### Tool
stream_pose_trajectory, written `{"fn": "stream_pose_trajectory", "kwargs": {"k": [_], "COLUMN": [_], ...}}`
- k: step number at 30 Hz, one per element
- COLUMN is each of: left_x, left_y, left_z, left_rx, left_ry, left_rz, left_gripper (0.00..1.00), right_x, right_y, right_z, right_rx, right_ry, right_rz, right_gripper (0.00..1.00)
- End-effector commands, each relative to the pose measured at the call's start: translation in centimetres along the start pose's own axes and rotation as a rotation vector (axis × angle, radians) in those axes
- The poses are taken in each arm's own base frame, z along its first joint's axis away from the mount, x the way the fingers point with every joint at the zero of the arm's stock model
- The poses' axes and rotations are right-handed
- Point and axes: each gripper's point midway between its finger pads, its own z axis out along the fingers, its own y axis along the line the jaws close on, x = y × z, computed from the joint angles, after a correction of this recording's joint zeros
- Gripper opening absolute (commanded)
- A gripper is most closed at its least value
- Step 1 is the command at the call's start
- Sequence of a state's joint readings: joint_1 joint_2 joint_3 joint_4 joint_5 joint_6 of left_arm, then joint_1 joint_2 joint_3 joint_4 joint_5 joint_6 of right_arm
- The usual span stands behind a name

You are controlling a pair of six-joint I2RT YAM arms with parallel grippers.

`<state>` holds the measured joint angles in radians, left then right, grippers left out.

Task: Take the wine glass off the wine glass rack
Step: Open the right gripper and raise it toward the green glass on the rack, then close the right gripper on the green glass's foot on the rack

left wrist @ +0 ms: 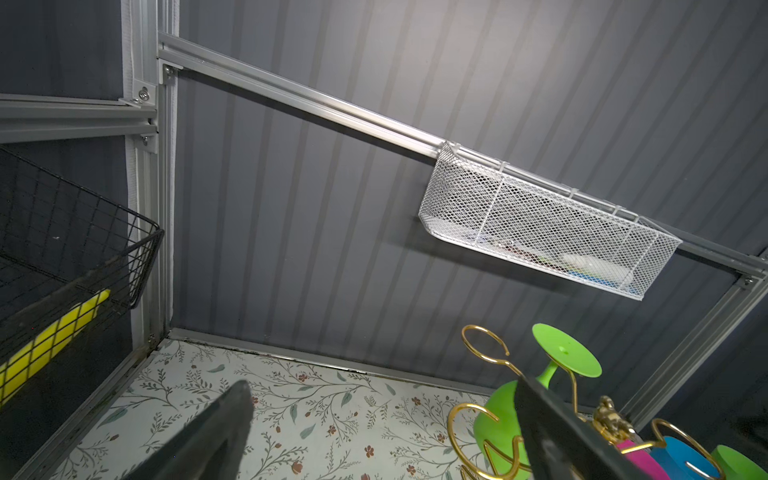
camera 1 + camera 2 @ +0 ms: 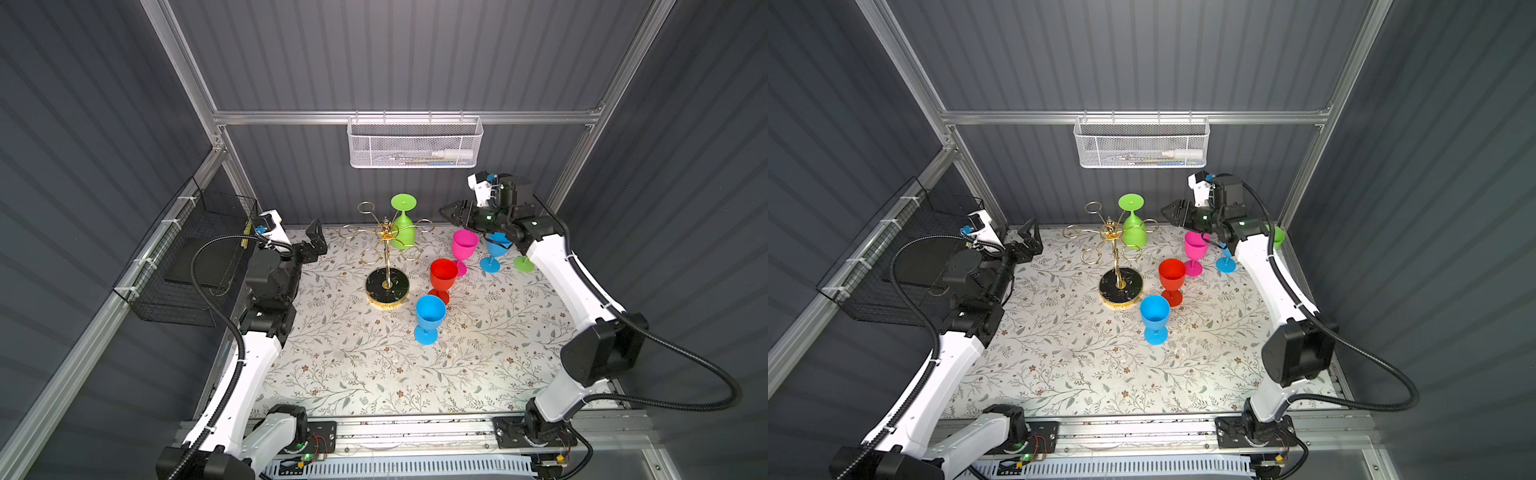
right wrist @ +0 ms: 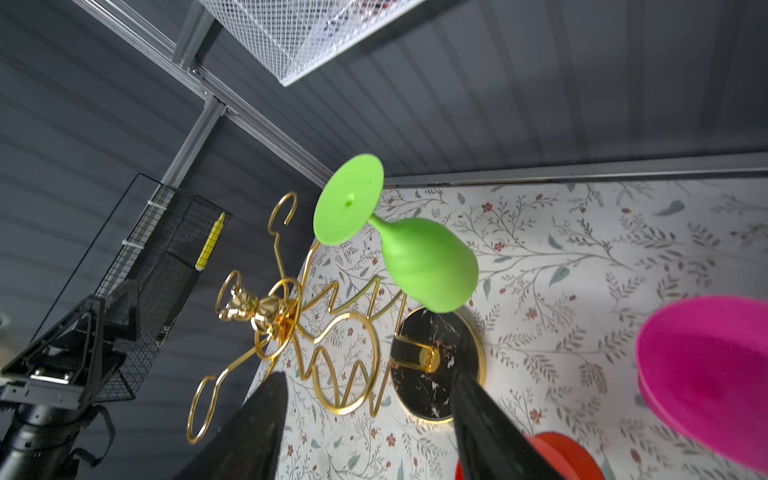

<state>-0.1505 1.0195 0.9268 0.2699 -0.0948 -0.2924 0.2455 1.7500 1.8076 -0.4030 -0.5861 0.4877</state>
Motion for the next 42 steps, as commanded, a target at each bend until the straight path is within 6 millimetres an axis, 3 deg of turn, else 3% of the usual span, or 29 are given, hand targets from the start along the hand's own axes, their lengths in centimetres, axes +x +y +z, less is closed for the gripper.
{"fn": "stream_pose_trajectory", "kwargs": {"k": [1,9,18,28,42], "left_x": [0.1,-0.3,0.1,0.0,0.0], "left_y": [-0.3,-0.4,-0.3,-0.3,-0.4], "left_z": [-0.6,-1.2,-1.3,-1.5,-1.7], "left_rx": [0.025,0.022,0.020,0.021,0.024], "left_ry": [0.015,0.022,0.035,0.037,0.039], "left_rz": [0.024,0.041,0.049,0.056,0.057], "left_gripper": [1.00,1.00,1.00,1.00,1.00], "right_x": [-2.4,-3.6,-2.2,-0.2,-0.4], "right_y": [0.9,0.9,1.6,1.9,1.7], "right_z": [1.2,6.1,9.5,10.7,10.9], "right_rx": [-0.084,-0.159,-0.187,-0.155,-0.148], "right_ry": [-0.028,-0.003,0.052,0.108,0.100], "right_rz": [-0.015,0.014,0.006,-0.021,-0.010], "right_gripper": [0.66,0.64,0.65,0.60,0.26]}}
